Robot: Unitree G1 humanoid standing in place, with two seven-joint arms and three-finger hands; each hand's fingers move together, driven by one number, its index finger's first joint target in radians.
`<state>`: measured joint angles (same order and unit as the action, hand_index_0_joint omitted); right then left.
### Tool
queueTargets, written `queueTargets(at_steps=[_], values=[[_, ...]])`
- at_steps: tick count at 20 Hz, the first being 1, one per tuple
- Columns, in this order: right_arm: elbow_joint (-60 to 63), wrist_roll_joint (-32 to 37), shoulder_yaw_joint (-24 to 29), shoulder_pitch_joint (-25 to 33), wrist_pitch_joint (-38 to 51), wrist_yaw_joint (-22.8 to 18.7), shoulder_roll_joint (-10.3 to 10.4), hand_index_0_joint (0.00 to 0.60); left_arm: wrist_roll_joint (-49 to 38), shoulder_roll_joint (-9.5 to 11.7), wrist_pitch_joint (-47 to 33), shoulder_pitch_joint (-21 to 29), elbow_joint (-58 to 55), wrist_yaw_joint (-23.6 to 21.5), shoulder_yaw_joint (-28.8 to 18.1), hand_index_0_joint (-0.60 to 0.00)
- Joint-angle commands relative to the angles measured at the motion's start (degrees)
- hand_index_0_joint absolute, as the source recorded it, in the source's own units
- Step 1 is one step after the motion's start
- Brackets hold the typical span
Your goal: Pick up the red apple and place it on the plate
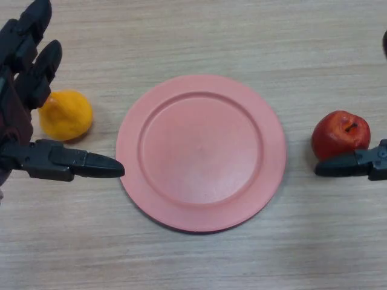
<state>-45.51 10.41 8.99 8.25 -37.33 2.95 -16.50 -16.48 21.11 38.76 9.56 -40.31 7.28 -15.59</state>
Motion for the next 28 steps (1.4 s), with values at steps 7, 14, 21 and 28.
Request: queueTargets(at_steps=[7, 14, 21, 28], values=[[-1.40, 5.30, 4.47, 3.32, 5.39, 1.02, -4.09, 0.000, -1.30, 3.31, -10.56, 2.14, -0.40, 1.43, -3.91, 0.000], [10.45, -5.12, 2.18, 6.28, 13.84, 2.90, -4.80, 0.000, 3.61, 1.19, -14.87, -1.31, 0.23, 5.59, -2.48, 0.000], [29.81, -23.61, -1.61, 5.66, 29.05, 5.95, -3.83, 0.000, 0.87, -0.30, -16.56, -4.84, -1.20, 6.35, -6.49, 0.000], [42.57, -26.73, -2.74, 8.25, 33.92, 3.09, -3.10, 0.400, 5.45, -2.98, -19.44, -8.83, -3.59, 7.90, -3.39, 0.000]])
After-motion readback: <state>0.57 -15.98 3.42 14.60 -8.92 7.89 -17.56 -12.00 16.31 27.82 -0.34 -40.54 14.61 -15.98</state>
